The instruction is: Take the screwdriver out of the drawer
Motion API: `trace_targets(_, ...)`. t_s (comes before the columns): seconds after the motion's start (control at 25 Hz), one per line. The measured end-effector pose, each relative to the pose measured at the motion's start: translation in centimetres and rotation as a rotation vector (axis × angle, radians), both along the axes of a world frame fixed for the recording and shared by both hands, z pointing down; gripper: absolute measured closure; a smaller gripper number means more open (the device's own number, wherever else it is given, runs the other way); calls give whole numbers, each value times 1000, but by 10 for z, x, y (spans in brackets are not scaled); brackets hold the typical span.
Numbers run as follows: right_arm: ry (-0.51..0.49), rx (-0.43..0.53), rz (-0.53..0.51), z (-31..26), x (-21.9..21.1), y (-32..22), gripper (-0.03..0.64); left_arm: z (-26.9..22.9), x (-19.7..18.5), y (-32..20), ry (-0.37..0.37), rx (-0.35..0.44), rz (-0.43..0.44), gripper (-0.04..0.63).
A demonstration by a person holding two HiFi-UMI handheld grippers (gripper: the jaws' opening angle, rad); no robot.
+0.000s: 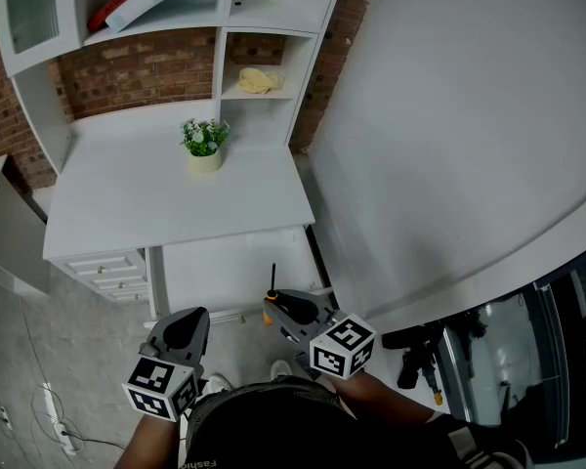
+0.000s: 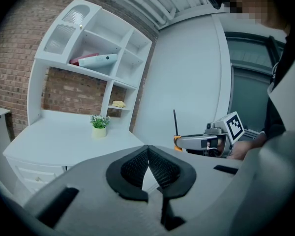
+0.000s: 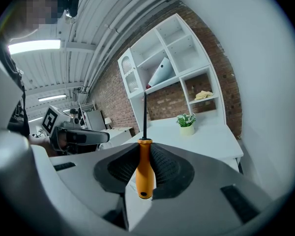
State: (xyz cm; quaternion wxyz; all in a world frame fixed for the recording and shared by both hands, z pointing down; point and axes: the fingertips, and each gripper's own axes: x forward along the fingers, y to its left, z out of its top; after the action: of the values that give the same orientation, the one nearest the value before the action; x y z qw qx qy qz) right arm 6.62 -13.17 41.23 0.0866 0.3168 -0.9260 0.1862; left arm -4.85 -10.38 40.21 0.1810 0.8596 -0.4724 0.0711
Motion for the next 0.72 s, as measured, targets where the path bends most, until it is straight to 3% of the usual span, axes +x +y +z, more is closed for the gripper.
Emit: trace_targets(0.72,-5,-3,0,3,-3,3,541,3,-1,2,0,-6,1,579)
